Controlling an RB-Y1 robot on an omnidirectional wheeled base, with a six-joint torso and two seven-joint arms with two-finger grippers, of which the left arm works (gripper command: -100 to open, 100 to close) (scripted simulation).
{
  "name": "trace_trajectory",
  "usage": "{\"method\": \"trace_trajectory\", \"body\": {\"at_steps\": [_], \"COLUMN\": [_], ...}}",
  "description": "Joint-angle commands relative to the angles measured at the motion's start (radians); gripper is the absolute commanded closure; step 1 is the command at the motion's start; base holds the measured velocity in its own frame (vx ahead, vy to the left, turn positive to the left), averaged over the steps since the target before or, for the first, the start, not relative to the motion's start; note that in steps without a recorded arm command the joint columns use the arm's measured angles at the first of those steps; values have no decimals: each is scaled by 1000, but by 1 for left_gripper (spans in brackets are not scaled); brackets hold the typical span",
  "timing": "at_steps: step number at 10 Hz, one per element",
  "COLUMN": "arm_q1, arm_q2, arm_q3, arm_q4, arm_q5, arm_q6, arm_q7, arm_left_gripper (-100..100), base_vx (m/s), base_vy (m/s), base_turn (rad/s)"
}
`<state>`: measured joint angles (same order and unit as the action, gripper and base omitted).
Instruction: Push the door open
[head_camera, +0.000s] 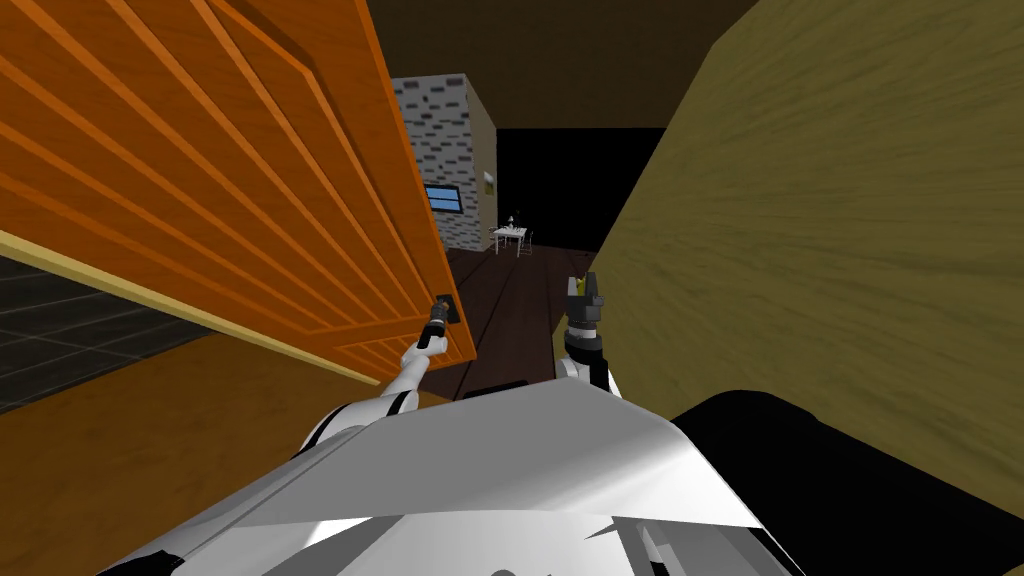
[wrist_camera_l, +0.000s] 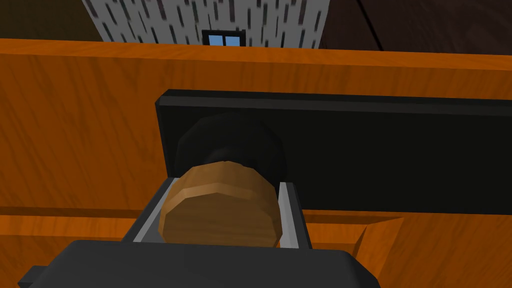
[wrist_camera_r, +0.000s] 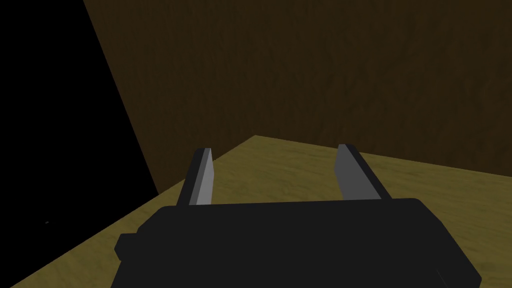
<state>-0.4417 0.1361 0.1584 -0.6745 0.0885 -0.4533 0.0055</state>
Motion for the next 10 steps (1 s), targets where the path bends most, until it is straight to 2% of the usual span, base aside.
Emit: {"method": "trace_trajectory", "body": {"at_steps": [1, 3, 4, 5, 10], "arm_q1": [-11, -10, 0, 1, 7], "arm_q2": [3, 6, 6, 13, 27], "arm_q3": [16, 30, 26, 42, 76], "arm_q4": [16, 17, 9, 8, 11], "arm_q5": [5, 9, 7, 13, 24], "arm_q6": [-10, -10, -4, -5, -7], "arm_q7": [-7, -12, -12, -16, -28], "arm_left_gripper": [100, 100, 100, 100, 100], "base_vx": [155, 137, 58, 117, 166], "base_vy": [-97, -94, -34, -25, -50], "base_turn": [45, 53, 32, 34, 37]}}
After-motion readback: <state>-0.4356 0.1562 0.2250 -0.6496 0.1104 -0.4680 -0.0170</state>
